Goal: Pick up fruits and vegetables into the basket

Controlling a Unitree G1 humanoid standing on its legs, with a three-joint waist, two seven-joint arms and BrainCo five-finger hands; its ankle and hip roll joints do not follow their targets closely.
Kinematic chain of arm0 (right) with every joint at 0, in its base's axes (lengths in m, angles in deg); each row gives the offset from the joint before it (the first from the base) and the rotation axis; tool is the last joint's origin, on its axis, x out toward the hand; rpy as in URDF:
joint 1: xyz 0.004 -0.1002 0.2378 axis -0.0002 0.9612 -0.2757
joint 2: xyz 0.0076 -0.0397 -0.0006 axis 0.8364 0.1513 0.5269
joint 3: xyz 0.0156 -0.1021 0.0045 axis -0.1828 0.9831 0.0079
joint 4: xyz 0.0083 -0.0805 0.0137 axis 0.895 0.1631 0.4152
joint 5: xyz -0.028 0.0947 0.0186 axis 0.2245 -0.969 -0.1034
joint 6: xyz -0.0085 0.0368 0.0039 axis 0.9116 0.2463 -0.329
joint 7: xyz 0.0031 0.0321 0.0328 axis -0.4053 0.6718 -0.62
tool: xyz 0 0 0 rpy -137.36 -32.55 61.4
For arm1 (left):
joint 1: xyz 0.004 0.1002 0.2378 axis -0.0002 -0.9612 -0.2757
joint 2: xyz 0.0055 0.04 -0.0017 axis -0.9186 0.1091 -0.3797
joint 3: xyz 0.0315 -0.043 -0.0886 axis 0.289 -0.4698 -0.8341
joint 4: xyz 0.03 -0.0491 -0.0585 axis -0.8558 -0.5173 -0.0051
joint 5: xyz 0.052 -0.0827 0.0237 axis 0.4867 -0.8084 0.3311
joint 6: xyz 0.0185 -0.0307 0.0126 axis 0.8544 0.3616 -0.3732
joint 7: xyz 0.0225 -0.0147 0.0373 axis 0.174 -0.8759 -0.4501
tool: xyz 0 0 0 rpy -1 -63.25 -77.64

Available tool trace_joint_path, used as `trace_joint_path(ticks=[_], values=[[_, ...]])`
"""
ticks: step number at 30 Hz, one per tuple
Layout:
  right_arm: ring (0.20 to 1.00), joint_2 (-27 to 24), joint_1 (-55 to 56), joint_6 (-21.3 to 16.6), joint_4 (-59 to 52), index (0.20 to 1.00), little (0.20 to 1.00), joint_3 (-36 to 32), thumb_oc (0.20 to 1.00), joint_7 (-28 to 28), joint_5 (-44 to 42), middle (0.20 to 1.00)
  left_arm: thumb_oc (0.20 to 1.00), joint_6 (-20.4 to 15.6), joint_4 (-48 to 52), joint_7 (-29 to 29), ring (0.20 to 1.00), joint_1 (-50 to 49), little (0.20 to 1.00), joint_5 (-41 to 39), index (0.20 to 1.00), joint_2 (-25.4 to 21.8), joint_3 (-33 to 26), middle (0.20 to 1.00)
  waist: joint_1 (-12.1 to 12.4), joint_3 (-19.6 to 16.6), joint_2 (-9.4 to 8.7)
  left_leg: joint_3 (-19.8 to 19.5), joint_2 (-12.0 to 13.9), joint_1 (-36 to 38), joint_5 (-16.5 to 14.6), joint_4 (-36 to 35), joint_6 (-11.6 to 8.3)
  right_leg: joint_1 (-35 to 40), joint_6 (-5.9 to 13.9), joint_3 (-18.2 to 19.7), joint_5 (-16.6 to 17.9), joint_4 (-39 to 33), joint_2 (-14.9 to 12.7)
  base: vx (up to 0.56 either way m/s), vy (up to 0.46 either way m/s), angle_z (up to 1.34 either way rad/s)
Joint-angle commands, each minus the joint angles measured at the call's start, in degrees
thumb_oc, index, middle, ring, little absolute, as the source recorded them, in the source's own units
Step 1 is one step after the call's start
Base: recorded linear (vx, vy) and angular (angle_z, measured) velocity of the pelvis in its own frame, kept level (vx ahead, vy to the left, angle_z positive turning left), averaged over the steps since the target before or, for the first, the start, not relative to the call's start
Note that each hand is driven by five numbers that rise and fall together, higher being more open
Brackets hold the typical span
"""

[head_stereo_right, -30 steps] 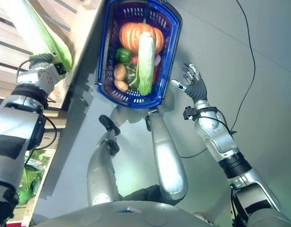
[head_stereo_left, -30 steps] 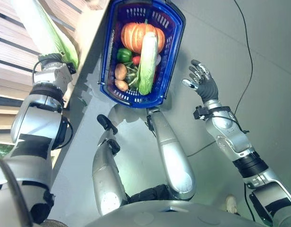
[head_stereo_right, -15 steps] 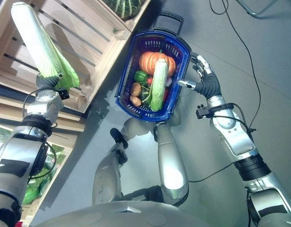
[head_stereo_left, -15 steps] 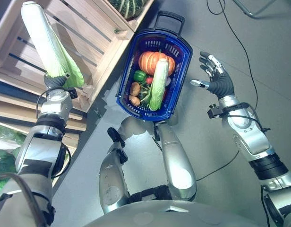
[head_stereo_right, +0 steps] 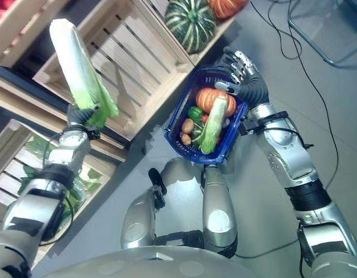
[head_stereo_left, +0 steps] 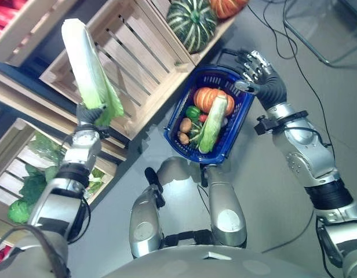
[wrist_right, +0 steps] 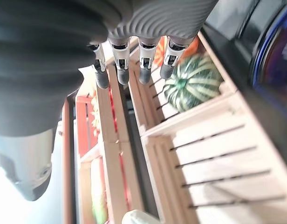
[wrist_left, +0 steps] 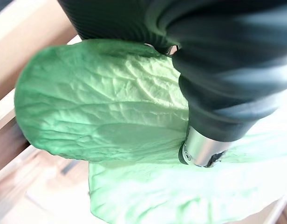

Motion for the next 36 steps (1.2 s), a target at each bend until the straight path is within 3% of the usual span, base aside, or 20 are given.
trace_joint_path(ticks=[1,10,21,30,36], values=[[1.0,3.4,-0.3,-1.6,-2.9,1.0,1.0,1.0,1.0,0.3,-2.5,1.0,0.2,-4.7,3.5,1.4,0.2,-3.0,0.2,1.3,0.2,-2.4,-1.0,0.2,0.3,-6.5,-2.99,0.5,-1.7,0.2,-8.8,7.1,1.93,7.7,4.24,0.7,2.0,-10.4,-2.2,0.09,-0.01,0.1],[1.0,9.4,2.3,-1.5,-2.3,1.0,1.0,1.8,1.0,-0.3,-12.8,1.0,0.2,-10.4,16.5,0.9,0.2,-7.7,0.2,14.1,0.2,-4.5,1.9,0.2,3.1,-9.4,-3.07,-0.5,-2.7,3.3,-9.5,5.5,2.77,12.3,5.49,-0.5,3.4,-13.8,-3.0,0.05,-0.014,0.11],[1.0,15.8,1.0,-6.3,0.1,1.0,1.0,4.9,1.0,-7.3,-17.4,1.0,0.2,-11.8,29.2,-1.8,0.2,-9.4,0.2,27.2,0.2,-5.8,4.9,0.2,6.8,-12.8,-4.05,-2.0,-3.4,6.6,-10.1,3.4,3.34,16.9,7.04,-1.8,4.7,-17.3,-3.3,0.05,-0.043,0.12],[1.0,17.1,-2.6,-6.8,-1.1,1.0,1.0,6.5,1.0,-10.8,-16.5,1.0,0.2,-7.6,33.7,1.6,0.2,-8.0,0.2,33.6,0.2,-6.1,8.0,0.2,8.1,-14.0,-4.73,-2.1,-3.4,8.4,-10.7,2.4,3.5,18.9,7.73,-2.5,5.0,-18.5,-3.6,0.02,-0.019,0.1],[1.0,16.7,-5.4,-3.1,-1.9,1.0,1.0,7.5,1.0,-13.2,-17.3,1.0,0.2,-5.7,35.5,3.4,0.2,-7.4,0.2,39.9,0.2,-7.1,11.3,0.2,8.3,-14.4,-4.67,-2.1,-3.5,9.4,-11.1,2.0,3.63,19.9,7.92,-2.4,4.9,-19.1,-3.6,0.02,0.005,0.04]])
